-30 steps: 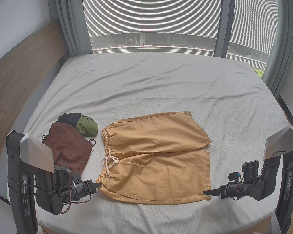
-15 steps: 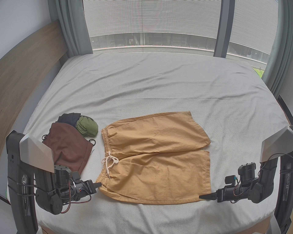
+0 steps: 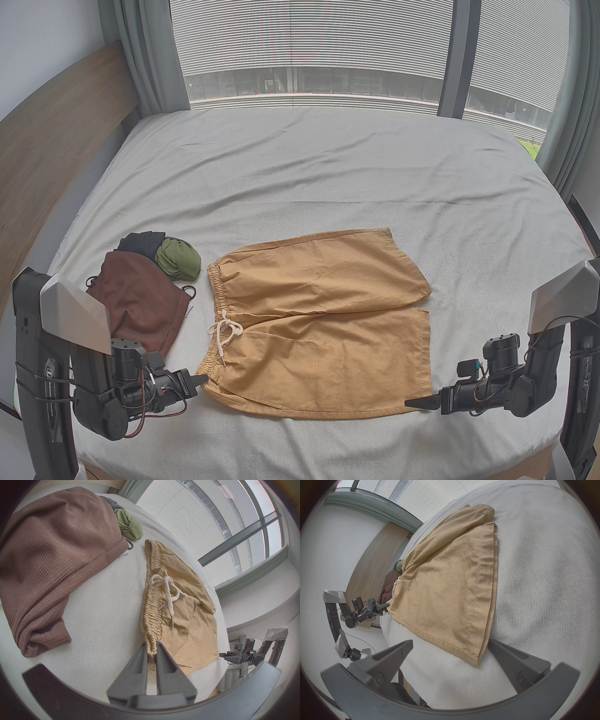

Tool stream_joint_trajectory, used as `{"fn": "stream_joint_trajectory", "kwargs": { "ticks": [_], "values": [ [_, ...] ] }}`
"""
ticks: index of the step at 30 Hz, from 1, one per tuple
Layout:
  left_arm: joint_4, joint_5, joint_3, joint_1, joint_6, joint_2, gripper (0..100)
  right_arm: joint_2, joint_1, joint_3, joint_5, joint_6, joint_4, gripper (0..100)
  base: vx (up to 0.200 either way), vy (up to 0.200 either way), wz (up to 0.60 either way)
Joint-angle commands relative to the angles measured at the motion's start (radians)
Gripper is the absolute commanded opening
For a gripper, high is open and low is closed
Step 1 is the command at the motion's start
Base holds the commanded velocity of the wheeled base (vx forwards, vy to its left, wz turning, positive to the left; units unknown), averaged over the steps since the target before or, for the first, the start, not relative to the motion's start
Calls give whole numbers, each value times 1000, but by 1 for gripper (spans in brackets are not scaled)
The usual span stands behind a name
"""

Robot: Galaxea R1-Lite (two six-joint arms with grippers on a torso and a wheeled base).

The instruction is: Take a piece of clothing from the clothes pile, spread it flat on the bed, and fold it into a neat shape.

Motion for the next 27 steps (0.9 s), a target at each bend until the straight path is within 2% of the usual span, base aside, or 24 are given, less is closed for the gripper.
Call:
{"fn": "stream_joint_trajectory", "kwargs": {
  "ticks": [1, 3, 4, 22, 27],
  "values": [
    [0, 0, 0, 0, 0, 0, 0, 4, 1, -3, 1, -1, -1, 100, 0, 0, 0],
    [0, 0, 0, 0, 0, 0, 0, 4, 1, -4, 1, 1, -1, 100, 0, 0, 0],
    [0, 0, 0, 0, 0, 0, 0, 4, 1, -6, 1, 3, -1, 0, 0, 0, 0],
    [0, 0, 2, -1, 0, 0, 0, 3, 1, -6, -6, 21, -1, 0, 0, 0, 0],
    [0, -26, 32, 2, 6, -13, 0, -19, -5, 5, -19, 27, 12, 0, 0, 0, 0]
  ]
}}
